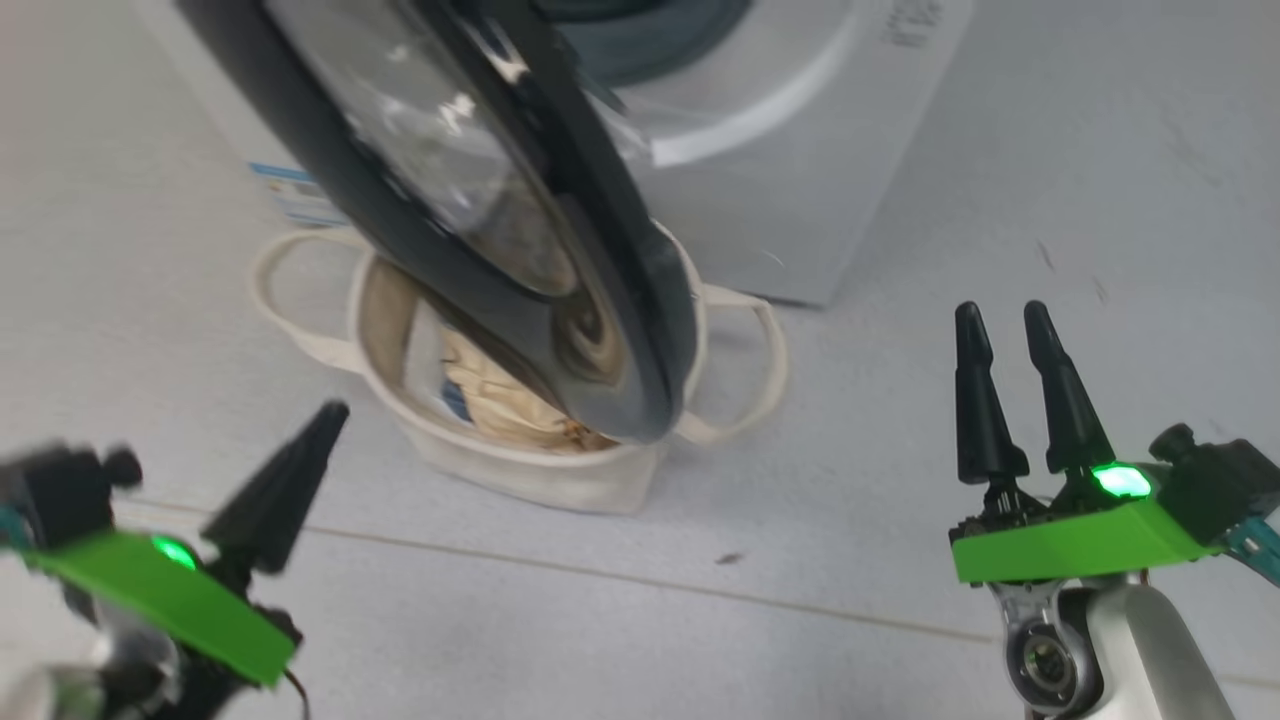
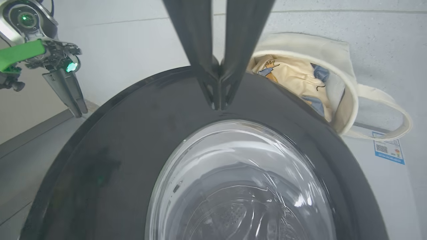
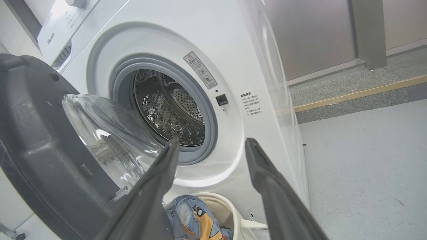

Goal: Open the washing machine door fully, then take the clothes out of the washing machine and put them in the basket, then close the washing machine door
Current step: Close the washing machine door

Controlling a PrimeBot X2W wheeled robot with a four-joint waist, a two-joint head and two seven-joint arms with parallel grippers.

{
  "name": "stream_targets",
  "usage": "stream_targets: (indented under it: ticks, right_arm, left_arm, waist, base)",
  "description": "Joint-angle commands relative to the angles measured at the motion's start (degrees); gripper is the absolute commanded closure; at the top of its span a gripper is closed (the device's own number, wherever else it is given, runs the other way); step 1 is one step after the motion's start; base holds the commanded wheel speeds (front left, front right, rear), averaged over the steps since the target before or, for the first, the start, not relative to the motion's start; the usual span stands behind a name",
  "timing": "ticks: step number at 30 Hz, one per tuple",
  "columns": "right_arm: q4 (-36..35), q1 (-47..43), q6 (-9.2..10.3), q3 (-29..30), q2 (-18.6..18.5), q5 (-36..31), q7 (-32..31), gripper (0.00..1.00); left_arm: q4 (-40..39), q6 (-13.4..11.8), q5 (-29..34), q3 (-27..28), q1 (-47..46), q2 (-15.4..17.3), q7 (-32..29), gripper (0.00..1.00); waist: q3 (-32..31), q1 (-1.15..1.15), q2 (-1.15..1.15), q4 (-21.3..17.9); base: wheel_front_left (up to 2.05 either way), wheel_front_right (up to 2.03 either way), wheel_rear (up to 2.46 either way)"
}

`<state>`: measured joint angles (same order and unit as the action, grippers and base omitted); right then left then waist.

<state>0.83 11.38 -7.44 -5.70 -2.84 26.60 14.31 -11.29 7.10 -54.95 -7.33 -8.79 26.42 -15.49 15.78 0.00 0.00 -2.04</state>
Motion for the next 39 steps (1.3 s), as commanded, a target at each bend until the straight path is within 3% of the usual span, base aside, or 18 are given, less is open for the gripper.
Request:
stream_targets:
  ticks: [1, 4, 8, 9, 10, 14, 20, 26, 39]
  right_arm:
    - [-2.2, -0.2, -0.05, -1.1, 0.0, -0.5, 0.7, 0.00]
    - [-2.4, -1.1, -0.05, -1.5, 0.0, -0.8, 0.7, 0.00]
    - [-2.2, -2.4, -0.05, -3.0, 0.0, -1.7, 0.7, 0.00]
    - [-2.1, -2.7, -0.05, -3.2, 0.0, -2.3, 0.7, 0.00]
    - [-2.0, -3.1, -0.05, -3.3, 0.0, -2.6, 0.7, 0.00]
    - [-1.7, -4.1, -0.05, -3.7, 0.0, -3.6, 0.7, 0.00]
    - [-2.3, -4.9, -0.05, -3.7, 0.0, -3.3, 0.7, 0.00]
    - [-2.4, -5.4, -0.05, -4.2, 0.0, -3.2, 0.7, 0.00]
    - [-2.6, -4.9, -0.05, -4.6, 0.0, -3.0, 0.7, 0.00]
  left_arm:
    - [-0.8, 0.4, -0.6, 1.5, -1.0, 1.5, 2.0, 1.00]
    - [3.0, 0.4, 0.6, -1.1, 0.1, 2.7, 10.2, 1.00]
    - [10.9, 0.4, 6.6, -2.9, 0.8, 3.3, 21.3, 0.97]
    - [13.3, 0.4, 8.2, -3.0, 0.8, 3.0, 23.6, 0.41]
    - [15.6, -0.1, 10.2, -3.1, 0.6, 2.7, 25.8, 0.00]
    - [22.3, -2.7, 17.8, -3.9, -0.3, 1.1, 29.7, 0.00]
    - [26.1, -4.7, 26.0, -2.4, -0.8, -2.0, 30.4, 0.00]
    - [25.2, -3.5, 29.8, 1.8, -0.5, -6.1, 30.5, 0.00]
    - [25.7, -1.0, 35.2, 7.0, -0.1, -9.4, 30.5, 0.00]
  waist:
    - [-2.0, 0.00, 0.00, 2.0]
    - [-3.3, 0.00, 0.00, 3.3]
    - [-4.8, 0.00, 0.00, 4.7]
    - [-5.1, 0.00, 0.00, 5.0]
    - [-5.4, 0.00, 0.00, 5.2]
    - [-6.3, 0.00, 0.00, 5.8]
    - [-6.4, 0.00, 0.00, 5.7]
    - [-6.2, 0.00, 0.00, 5.6]
    - [-5.5, 0.00, 0.00, 5.5]
  base:
    - [0.00, 0.00, 0.00]
    - [0.00, 0.00, 0.00]
    - [0.00, 0.00, 0.00]
    - [0.00, 0.00, 0.00]
    - [0.00, 0.00, 0.00]
    - [0.00, 0.00, 0.00]
    - [0.00, 0.00, 0.00]
    - [0.00, 0.00, 0.00]
    - [0.00, 0.00, 0.00]
